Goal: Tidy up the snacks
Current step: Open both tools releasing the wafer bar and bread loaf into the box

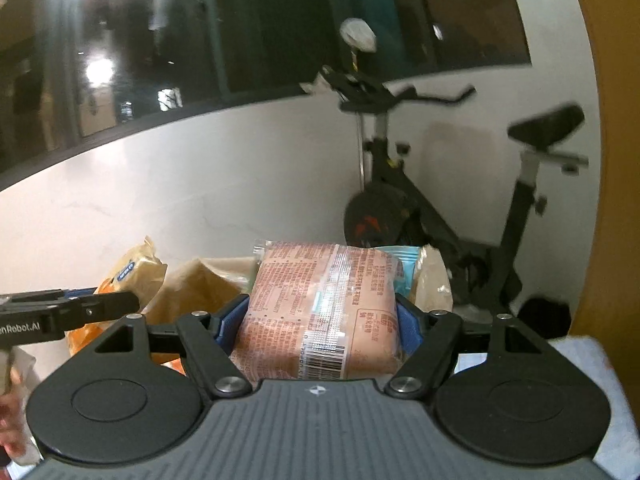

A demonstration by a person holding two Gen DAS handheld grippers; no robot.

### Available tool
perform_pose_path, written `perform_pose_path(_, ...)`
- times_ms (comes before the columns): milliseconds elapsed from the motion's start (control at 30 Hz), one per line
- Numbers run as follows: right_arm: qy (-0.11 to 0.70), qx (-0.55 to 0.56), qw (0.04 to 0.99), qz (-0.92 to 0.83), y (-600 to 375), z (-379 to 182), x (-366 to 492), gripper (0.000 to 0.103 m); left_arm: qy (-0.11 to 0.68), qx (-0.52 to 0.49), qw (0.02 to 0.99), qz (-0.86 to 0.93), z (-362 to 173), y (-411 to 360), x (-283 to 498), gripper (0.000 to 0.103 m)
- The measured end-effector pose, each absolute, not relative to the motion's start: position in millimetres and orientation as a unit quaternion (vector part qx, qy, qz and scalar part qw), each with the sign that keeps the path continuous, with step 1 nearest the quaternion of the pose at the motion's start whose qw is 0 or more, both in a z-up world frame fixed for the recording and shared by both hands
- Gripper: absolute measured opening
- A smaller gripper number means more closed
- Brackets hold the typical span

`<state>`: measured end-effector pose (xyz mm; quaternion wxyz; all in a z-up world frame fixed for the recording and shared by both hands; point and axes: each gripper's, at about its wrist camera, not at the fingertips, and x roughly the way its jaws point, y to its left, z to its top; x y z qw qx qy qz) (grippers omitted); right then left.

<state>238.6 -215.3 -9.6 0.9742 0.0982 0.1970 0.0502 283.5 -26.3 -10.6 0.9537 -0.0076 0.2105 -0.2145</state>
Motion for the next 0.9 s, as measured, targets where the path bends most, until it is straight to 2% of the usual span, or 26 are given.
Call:
perform_pose_path(200,0.236,0.076,0.968,0.032,-213.6,-25.8,261.8,0.076,0.23,0.003,0.95,-0.211,-20.6,-29.8,298.9,0.041)
perform_pose_path(367,0.236,0.084,0.968,0.024,-215.7,-30.4,265.4,0.08,0.229,0.013,0.951,-0.21,-19.0,-26.1,291.6,0.05)
perform_pose_path(900,0.154,0.087,0.982,0.063,-212.0,-9.2,186.4,0.08,0.219,0.02,0.954,-0.204,4.3,44.2,232.3,0.051)
